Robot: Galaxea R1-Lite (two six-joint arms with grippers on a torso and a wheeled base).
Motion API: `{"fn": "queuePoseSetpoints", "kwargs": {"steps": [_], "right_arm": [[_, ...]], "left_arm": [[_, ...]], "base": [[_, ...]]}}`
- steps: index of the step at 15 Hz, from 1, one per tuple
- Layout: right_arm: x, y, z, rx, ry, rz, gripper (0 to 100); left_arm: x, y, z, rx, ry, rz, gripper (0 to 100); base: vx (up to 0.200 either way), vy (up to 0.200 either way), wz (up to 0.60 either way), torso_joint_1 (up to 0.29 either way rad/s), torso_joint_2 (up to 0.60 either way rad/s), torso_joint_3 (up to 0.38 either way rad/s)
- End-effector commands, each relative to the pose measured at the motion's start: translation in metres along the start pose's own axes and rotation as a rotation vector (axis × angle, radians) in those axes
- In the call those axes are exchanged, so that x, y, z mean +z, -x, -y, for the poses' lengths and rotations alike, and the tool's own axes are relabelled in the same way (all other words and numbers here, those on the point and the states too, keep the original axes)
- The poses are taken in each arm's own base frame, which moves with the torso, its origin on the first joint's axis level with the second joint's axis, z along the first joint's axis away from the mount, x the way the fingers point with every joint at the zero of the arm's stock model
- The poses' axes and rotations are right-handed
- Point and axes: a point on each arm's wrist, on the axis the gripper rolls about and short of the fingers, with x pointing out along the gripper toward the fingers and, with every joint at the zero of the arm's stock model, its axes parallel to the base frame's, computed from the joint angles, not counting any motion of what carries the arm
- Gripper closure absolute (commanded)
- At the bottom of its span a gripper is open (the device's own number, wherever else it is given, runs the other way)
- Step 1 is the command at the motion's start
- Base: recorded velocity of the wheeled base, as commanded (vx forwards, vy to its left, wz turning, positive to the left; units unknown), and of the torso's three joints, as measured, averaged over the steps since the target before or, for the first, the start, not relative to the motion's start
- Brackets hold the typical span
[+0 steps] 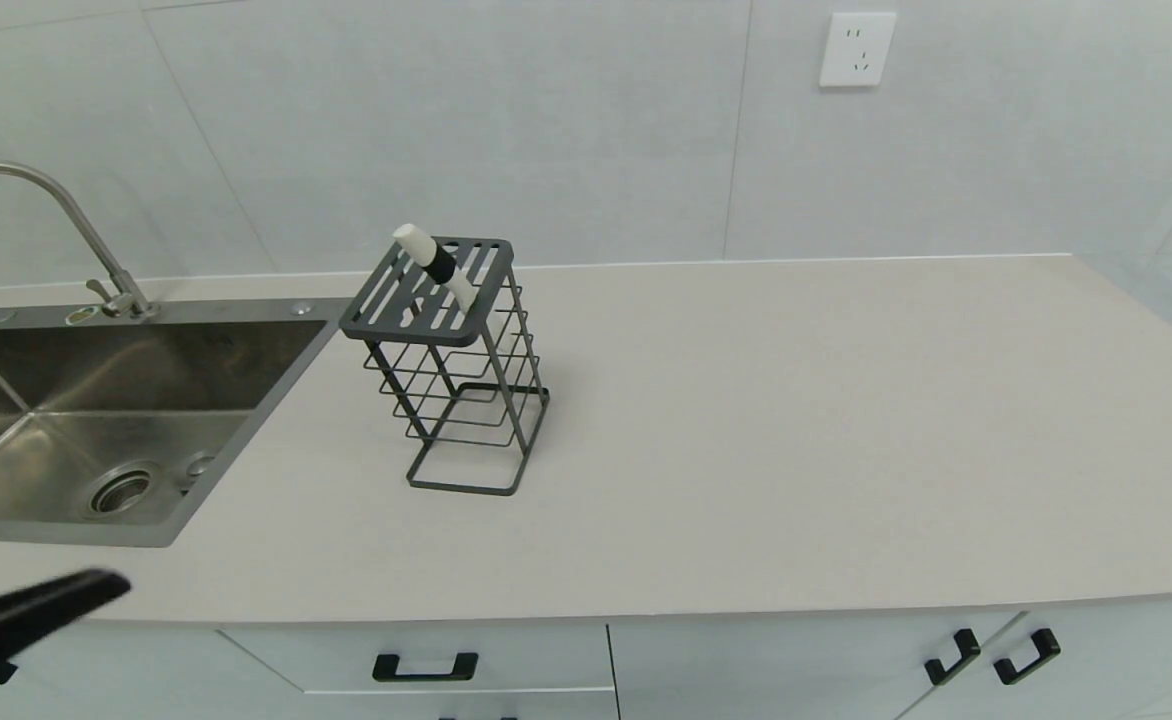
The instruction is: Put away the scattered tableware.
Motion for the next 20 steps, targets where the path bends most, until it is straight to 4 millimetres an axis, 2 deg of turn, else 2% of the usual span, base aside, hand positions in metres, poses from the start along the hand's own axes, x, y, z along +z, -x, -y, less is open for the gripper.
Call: {"fn": "queuePoseSetpoints", "kwargs": {"steps": [1,2,3,5,6,8,9,10,12,15,17,20], "right_arm": [[0.0,0.0,0.0,0.0,0.0,-0.002,100],[0.0,0.0,0.0,0.0,0.0,0.0,100],[0.0,0.0,0.0,0.0,0.0,-0.002,100],[0.0,0.0,0.0,0.0,-0.001,-0.002,100],[0.0,0.0,0.0,-0.001,-0.003,-0.002,100],[0.0,0.0,0.0,-0.003,-0.001,-0.002,100],[0.0,0.0,0.0,-0.001,-0.003,0.0,100],[0.0,0.0,0.0,-0.001,-0.004,0.0,100],[0.0,0.0,0.0,-0.001,-0.004,0.0,100],[0.0,0.0,0.0,-0.003,-0.003,0.0,100],[0.0,0.0,0.0,-0.001,-0.003,0.0,100],[0.0,0.0,0.0,-0.001,-0.001,0.0,100]], "left_arm": [[-0.022,0.032,0.07,-0.131,-0.053,-0.013,0],[-0.03,0.036,0.078,-0.135,-0.038,-0.02,0],[-0.048,0.037,0.076,-0.131,-0.044,-0.048,0],[-0.055,0.038,0.074,-0.079,-0.044,-0.065,0],[-0.065,0.039,0.069,0.112,-0.082,-0.104,0],[-0.084,0.045,0.059,0.59,-0.131,-0.29,0],[-0.085,0.049,0.056,0.804,-0.137,-0.333,0],[-0.085,0.05,0.055,0.875,-0.139,-0.347,0],[-0.085,0.051,0.055,0.898,-0.14,-0.35,0],[-0.085,0.056,0.052,1.189,-0.052,-0.321,0],[-0.089,0.057,0.052,1.208,0.005,-0.329,0],[-0.089,0.056,0.052,1.193,-0.003,-0.337,0]], "base": [[0.0,0.0,0.0,0.0,0.0,0.0],[0.0,0.0,0.0,0.0,0.0,0.0],[0.0,0.0,0.0,0.0,0.0,0.0],[0.0,0.0,0.0,0.0,0.0,0.0],[0.0,0.0,0.0,0.0,0.0,0.0],[0.0,0.0,0.0,0.0,0.0,0.0],[0.0,0.0,0.0,0.0,0.0,0.0],[0.0,0.0,0.0,0.0,0.0,0.0],[0.0,0.0,0.0,0.0,0.0,0.0],[0.0,0.0,0.0,0.0,0.0,0.0],[0.0,0.0,0.0,0.0,0.0,0.0],[0.0,0.0,0.0,0.0,0.0,0.0]]}}
